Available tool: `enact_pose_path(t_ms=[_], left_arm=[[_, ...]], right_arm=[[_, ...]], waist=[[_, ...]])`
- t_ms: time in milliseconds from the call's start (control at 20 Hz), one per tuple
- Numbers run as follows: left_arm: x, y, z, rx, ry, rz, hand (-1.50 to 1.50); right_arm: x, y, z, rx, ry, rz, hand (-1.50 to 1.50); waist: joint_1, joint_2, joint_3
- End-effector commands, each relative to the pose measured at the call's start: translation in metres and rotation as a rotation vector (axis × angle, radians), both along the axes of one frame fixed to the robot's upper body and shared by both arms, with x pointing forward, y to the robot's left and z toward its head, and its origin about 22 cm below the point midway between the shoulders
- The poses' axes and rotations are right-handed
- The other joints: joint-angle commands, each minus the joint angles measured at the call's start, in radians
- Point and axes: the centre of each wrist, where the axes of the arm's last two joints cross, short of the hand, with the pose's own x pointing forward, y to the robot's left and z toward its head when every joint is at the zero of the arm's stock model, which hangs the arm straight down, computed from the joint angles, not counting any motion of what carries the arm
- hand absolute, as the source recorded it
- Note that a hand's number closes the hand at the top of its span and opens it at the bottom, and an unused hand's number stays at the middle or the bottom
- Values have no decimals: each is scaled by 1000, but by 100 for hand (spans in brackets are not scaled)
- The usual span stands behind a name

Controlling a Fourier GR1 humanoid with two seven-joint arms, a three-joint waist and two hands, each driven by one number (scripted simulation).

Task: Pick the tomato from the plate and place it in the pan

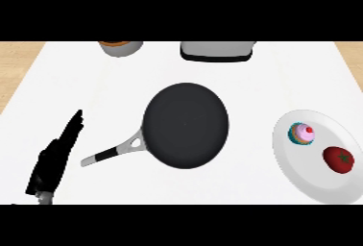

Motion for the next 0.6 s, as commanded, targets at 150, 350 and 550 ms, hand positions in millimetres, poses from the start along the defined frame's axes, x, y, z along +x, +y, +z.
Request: enact_pose_path(t_ms=[150, 350, 550], left_arm=[[0, -5, -7, 6, -8, -6, 0], [-13, -7, 6, 17, -5, 14, 0], [-8, -2, -3, 3, 1, 22, 0]], right_arm=[[45, 37, 12, -104, 135, 236, -150], [55, 39, 32, -165, 196, 289, -150], [80, 70, 14, -195, 288, 273, -150]], waist=[[4, -2, -3], [-5, -6, -2], [-11, -6, -3]])
